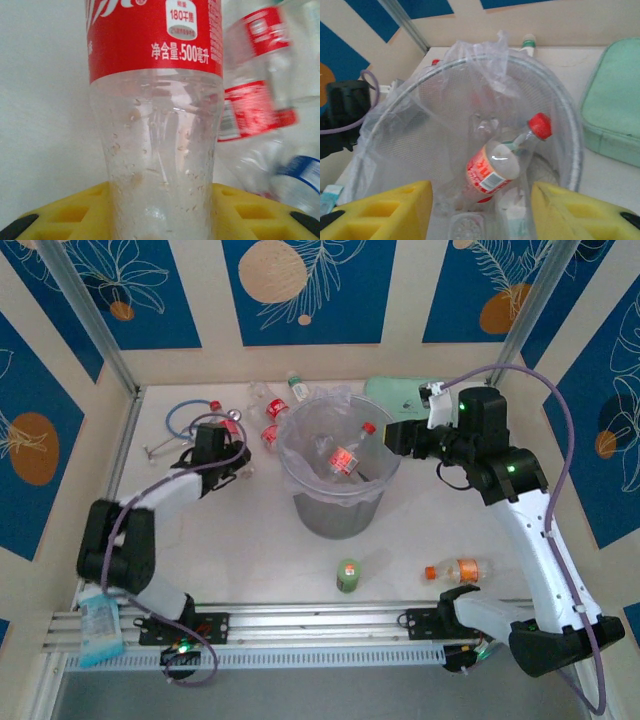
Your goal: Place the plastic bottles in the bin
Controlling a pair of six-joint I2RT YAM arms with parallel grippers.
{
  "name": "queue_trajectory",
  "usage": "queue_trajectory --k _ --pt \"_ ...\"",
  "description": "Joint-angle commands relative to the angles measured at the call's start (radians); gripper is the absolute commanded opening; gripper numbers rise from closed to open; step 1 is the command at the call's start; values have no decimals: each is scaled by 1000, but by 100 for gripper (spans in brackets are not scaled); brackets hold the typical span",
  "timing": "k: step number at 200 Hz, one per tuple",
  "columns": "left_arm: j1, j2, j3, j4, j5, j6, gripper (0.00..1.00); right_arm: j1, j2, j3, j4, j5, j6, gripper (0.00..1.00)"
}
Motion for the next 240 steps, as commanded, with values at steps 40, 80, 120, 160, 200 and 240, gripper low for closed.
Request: queue_trajectory --k 40,80,120,160,200,240 --pt "-36 -485 -40 -212 154 310 34 99 182 196 63 -178 73 56" --pt "-107 -728 -62 -224 301 352 27 214 374 402 108 -308 98 70" --pt "-137 -818 -127 -148 427 393 20 288 540 606 104 -312 115 91" --pt "-164 -782 -129 -96 534 388 17 334 675 760 67 -355 116 94" --pt "-199 -768 -132 -32 539 383 17 346 726 765 93 -334 121 84" --pt "-215 -737 -129 -28 537 383 16 333 744 757 96 -326 111 60"
